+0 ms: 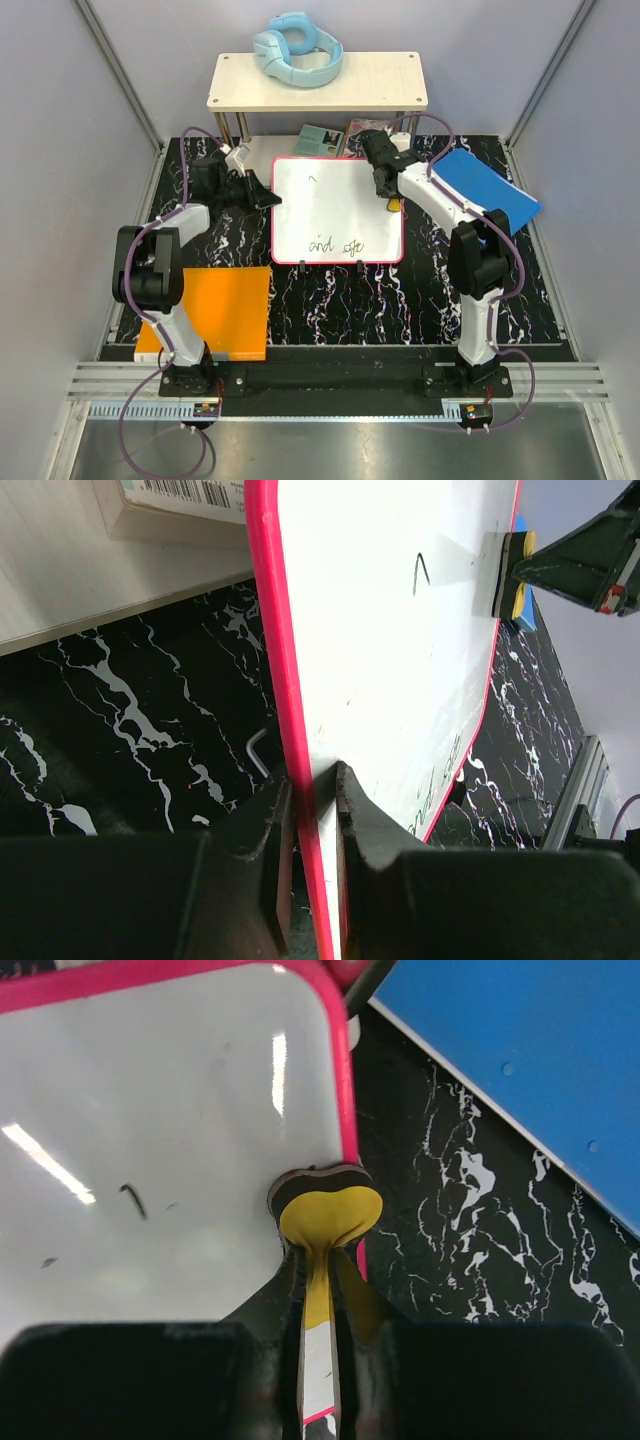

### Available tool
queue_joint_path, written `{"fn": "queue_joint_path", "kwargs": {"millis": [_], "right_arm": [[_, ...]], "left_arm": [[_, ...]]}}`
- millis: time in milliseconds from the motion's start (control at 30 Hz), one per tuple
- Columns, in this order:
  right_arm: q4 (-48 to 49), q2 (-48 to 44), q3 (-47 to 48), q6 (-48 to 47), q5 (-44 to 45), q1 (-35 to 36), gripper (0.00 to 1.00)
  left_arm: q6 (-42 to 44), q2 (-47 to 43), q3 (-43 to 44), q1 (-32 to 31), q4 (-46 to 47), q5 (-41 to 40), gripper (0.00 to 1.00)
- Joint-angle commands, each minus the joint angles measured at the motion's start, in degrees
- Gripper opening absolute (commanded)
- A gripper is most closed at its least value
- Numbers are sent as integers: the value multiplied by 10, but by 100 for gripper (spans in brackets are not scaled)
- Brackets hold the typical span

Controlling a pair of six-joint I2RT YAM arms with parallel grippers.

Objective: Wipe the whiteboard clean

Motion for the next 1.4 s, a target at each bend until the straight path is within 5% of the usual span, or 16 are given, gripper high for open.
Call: {"fn": "queue_joint_path", "kwargs": {"millis": [0,567,933,1367], "right_arm": [[25,-19,-6,-26,29,-23,0],[50,28,94,-71,-62,-16,0],[78,81,113,-66,-67,98,0],[-6,242,370,-74,-117,193,0]], "left_arm": [[65,1,-1,-19,-17,-36,0],[75,5,5,-25,-27,-40,0],[80,6,7,-29,-32,-42,0],[88,4,7,-36,-39,-48,0]]}}
